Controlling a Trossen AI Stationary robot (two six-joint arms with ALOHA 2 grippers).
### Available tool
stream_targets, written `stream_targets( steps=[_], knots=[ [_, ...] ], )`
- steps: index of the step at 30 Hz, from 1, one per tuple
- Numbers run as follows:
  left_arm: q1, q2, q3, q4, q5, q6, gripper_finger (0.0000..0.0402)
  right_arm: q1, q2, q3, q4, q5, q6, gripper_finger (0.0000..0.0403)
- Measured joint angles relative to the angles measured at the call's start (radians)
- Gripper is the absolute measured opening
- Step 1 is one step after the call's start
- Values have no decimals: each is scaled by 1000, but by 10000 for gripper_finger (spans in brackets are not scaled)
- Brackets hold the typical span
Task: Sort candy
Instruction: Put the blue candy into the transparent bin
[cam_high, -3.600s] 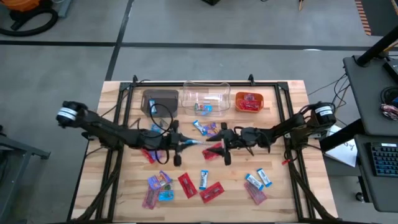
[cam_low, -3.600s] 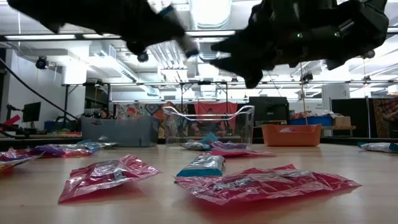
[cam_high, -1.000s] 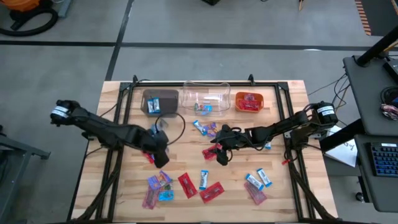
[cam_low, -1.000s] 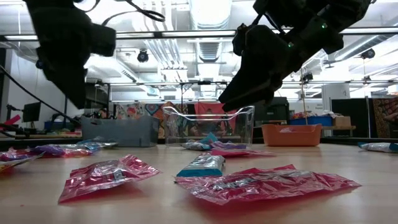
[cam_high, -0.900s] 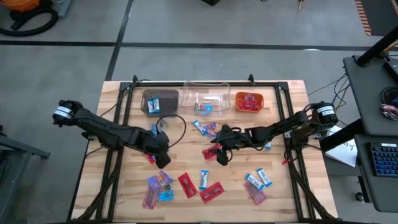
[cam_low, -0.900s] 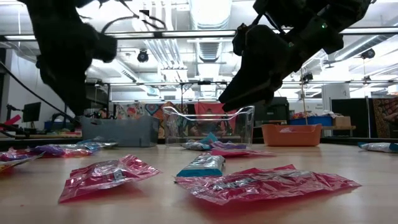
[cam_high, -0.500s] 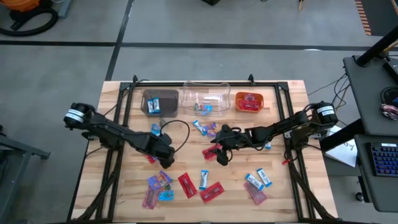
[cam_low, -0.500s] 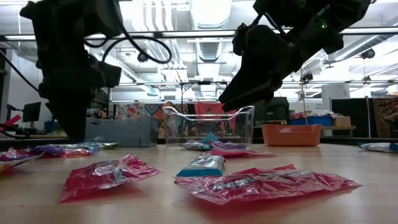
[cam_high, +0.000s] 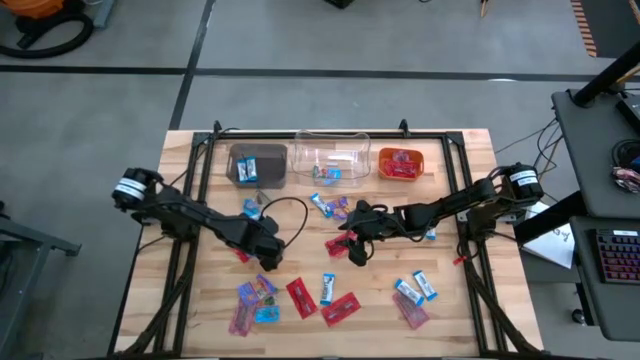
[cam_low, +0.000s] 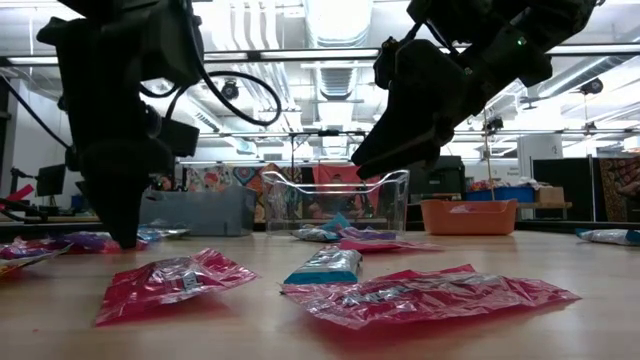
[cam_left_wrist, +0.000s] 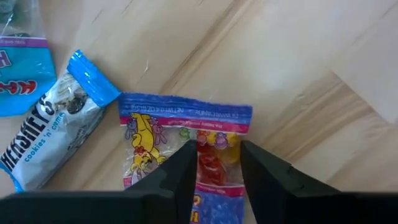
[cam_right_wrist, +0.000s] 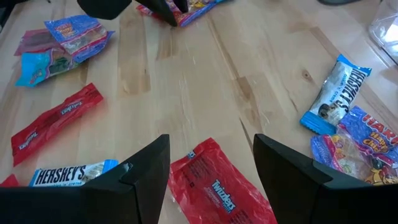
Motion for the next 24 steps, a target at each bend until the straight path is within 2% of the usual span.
stream_targets(
  steps=[10,18,24],
  knots=[
    [0,-8,0,8,0,0,7,0,0,0,-2,0,1,219],
    [0,-86,-1,12,-4,42,0,0,0,0,-4,-4,0,219],
    [0,-210,-1,22,-36,120,0,0,-29,0,-8,-83,32,219]
  ],
)
